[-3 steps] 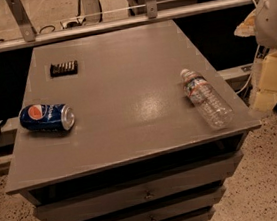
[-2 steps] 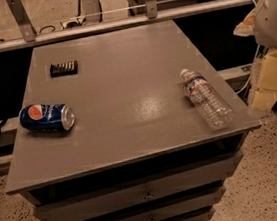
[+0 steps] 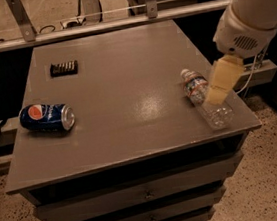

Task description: Place water bottle upright

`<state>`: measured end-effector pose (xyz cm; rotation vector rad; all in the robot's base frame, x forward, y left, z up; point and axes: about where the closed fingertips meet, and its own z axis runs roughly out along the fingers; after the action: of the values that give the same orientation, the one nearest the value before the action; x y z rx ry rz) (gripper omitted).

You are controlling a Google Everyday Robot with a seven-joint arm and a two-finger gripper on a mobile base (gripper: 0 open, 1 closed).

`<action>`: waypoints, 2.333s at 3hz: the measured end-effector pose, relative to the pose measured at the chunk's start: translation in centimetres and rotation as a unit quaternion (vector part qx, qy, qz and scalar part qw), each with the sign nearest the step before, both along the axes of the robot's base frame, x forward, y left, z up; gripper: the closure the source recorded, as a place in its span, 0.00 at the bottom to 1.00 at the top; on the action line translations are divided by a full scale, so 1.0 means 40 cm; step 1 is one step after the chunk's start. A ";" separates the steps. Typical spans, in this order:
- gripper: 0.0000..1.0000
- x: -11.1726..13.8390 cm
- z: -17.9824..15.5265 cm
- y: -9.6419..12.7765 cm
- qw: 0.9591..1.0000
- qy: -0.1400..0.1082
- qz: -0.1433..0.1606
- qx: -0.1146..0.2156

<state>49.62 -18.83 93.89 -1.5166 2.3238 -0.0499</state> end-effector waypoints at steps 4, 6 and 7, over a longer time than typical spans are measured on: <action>0.00 0.168 -0.220 0.005 0.969 0.027 -0.247 -0.005; 0.41 0.204 -0.287 0.011 0.944 0.061 -0.324 0.036; 0.65 0.204 -0.275 0.011 0.943 0.062 -0.324 0.037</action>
Offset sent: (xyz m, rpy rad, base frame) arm 0.0686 0.0005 -0.0772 -0.0001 0.0092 -0.4671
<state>57.79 -18.39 82.89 -0.6790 2.7894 -0.0359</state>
